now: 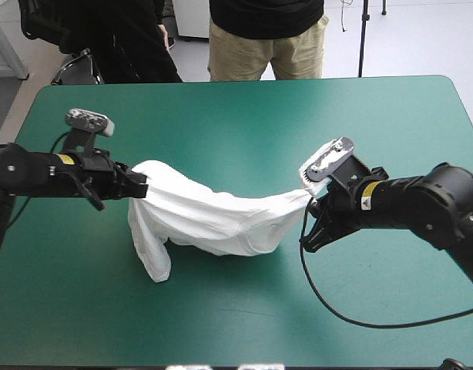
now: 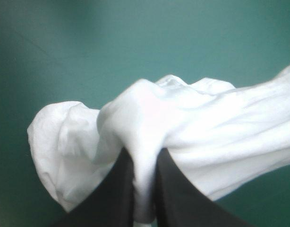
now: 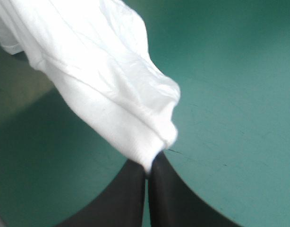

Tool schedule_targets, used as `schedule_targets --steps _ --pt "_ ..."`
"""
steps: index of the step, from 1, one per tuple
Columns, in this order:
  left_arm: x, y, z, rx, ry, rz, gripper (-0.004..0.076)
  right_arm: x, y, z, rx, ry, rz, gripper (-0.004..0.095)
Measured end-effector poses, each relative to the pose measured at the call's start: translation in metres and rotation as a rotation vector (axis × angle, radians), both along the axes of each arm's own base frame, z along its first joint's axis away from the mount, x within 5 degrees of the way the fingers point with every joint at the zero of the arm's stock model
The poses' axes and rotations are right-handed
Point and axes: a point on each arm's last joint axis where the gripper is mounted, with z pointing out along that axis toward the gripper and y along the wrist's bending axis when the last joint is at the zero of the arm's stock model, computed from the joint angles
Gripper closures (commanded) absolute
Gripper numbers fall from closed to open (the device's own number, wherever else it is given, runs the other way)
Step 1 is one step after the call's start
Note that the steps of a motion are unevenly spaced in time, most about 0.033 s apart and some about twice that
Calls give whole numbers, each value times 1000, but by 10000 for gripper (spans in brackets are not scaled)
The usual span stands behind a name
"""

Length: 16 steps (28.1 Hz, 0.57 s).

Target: Fold the cloth

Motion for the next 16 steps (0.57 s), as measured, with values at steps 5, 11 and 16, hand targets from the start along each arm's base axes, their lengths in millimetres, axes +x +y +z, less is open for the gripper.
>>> schedule_targets --steps 5,11,16 --pt "48 -7 -56 -16 19 -1 741 36 6 -32 -82 -107 -109 921" --pt "101 -30 -98 -22 -80 -9 741 86 6 -58 -110 -168 -199 926" --pt "130 -55 -135 16 -98 -27 645 137 -13 -93 -127 -156 -300 919"
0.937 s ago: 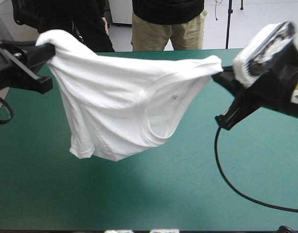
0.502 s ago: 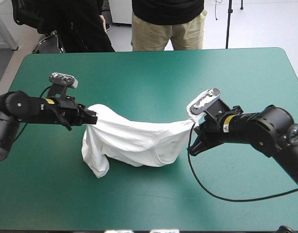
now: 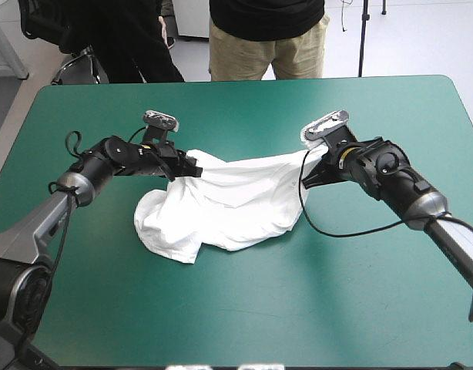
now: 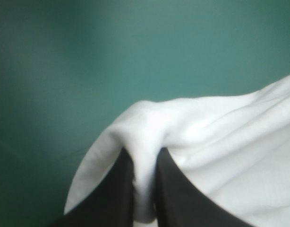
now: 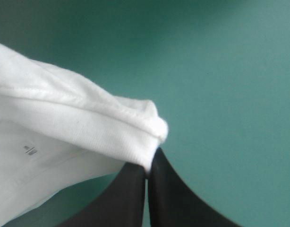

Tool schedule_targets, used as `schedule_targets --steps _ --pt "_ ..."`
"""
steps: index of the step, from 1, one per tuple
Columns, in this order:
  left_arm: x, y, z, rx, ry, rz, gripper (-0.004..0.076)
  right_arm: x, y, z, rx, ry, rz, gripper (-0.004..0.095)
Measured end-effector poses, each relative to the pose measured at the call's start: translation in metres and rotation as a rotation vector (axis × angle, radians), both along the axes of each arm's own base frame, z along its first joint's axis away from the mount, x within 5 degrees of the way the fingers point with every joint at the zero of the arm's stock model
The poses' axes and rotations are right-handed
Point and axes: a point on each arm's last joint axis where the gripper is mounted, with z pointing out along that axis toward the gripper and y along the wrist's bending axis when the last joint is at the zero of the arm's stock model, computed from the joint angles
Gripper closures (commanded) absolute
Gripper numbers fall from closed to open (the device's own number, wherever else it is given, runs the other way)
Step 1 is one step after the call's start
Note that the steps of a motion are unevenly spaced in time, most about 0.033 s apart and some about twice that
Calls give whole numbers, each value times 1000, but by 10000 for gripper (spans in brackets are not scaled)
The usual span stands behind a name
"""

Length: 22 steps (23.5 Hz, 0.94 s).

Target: Fold the cloth

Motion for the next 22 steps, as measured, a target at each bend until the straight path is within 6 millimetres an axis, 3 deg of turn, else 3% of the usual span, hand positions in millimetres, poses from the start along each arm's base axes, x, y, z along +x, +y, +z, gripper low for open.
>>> schedule_targets --steps 2,4,5,7,9,11,14,18,22 --pt "5 -9 -10 0 1 -12 528 11 -5 -12 9 24 -27 884" --pt "9 -14 -17 -15 9 -13 378 20 -9 -24 34 65 -50 776" --pt "10 -16 -20 -25 14 -10 266 23 -11 -28 40 84 -50 610" --pt "12 -17 -23 -47 16 5 249 33 -14 -37 85 134 -51 413" --pt "13 -17 -21 -43 7 -1 266 40 -20 -36 125 146 -65 315" --pt "11 -17 -15 -25 -1 -26 270 45 -31 -26 138 142 -92 342" --pt "-6 -11 17 17 -52 -58 270 41 -47 6 130 138 -106 405" --pt "-41 2 62 42 -58 -30 270 13 -51 46 148 103 -88 460" --pt "-78 20 86 122 35 32 270 -22 -53 75 184 114 -67 489"
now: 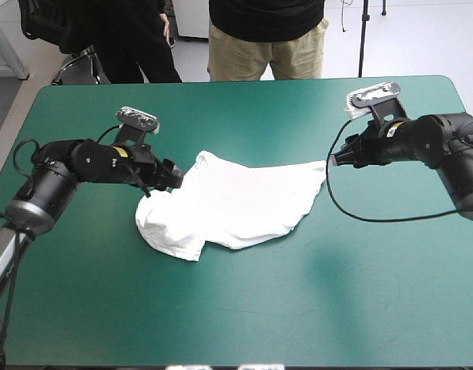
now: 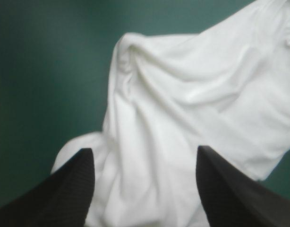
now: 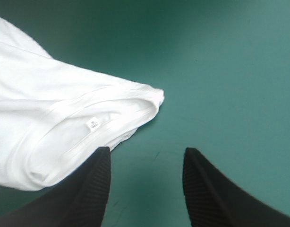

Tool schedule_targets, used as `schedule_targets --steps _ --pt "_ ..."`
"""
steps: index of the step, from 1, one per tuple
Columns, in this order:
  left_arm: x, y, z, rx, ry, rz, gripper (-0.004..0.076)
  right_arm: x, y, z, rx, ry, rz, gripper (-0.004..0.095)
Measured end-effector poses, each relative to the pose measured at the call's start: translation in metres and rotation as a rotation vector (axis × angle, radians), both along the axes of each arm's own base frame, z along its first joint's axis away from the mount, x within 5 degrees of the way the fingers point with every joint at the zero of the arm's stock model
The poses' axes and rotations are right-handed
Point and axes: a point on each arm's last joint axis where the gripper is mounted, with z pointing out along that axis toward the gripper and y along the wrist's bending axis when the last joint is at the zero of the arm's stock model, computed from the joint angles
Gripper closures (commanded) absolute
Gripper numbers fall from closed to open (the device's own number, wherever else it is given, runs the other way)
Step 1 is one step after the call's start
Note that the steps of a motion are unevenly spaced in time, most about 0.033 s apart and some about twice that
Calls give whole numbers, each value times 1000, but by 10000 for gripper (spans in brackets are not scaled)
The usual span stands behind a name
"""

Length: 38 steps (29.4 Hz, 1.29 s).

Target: Fold the cloth

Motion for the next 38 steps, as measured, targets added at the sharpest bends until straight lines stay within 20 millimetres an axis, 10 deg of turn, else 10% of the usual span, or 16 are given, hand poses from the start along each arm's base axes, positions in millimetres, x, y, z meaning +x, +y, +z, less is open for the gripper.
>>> schedule_targets --steps 10,26,30,35,38 --pt "-24 72 -62 21 250 337 270 -33 6 18 85 37 99 490" --pt "27 81 -141 -118 374 382 274 -28 8 2 89 49 111 494" --pt "34 78 -146 -146 361 351 385 -26 8 2 90 39 107 494" --pt "38 79 -149 -144 343 341 740 -25 8 2 84 33 108 494" --pt "38 78 -151 -147 351 336 741 -25 7 2 78 26 105 494"
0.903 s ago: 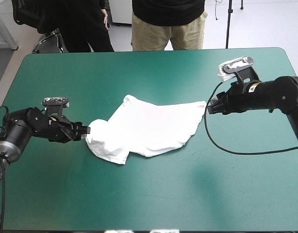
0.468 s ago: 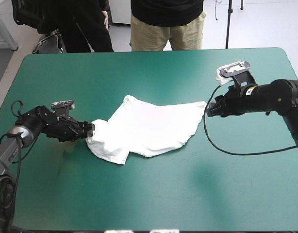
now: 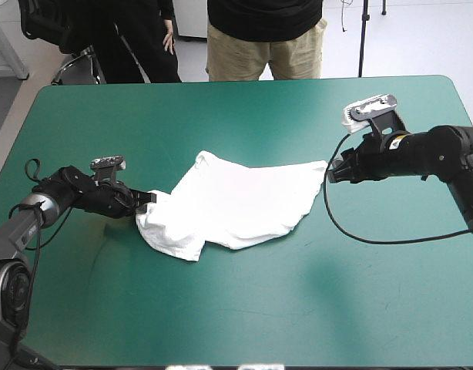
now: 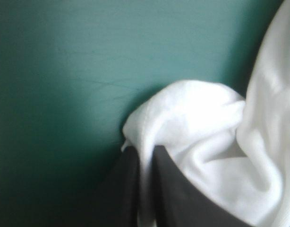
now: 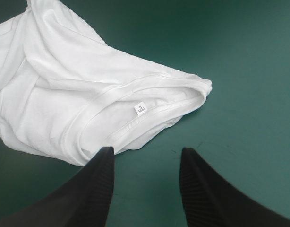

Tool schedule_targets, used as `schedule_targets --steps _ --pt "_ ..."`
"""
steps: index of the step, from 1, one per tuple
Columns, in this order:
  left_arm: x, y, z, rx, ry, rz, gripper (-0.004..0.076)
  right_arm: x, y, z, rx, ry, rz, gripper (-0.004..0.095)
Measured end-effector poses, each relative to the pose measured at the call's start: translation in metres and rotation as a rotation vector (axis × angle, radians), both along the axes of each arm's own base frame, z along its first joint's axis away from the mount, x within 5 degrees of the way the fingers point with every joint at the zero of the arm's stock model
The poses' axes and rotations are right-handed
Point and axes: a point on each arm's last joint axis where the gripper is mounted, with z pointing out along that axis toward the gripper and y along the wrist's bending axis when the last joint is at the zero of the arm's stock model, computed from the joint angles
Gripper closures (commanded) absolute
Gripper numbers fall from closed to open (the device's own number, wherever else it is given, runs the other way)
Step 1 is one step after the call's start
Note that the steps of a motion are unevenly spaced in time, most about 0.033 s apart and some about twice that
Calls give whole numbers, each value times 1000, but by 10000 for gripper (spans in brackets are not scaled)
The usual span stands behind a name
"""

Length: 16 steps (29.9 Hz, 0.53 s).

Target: Fold the cloth

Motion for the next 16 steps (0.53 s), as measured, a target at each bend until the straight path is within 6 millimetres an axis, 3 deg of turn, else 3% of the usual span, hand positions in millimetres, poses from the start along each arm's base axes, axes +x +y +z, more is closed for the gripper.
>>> schedule_targets --steps 4,7,16 --pt "0 0 0 3 -2 -17 741 5 0 -4 3 11 -13 493" --pt "0 0 0 1 -2 -17 741 20 -3 -17 0 47 -39 480" --pt "-1 -1 0 0 3 -20 741 97 -10 -103 -49 260 -83 418"
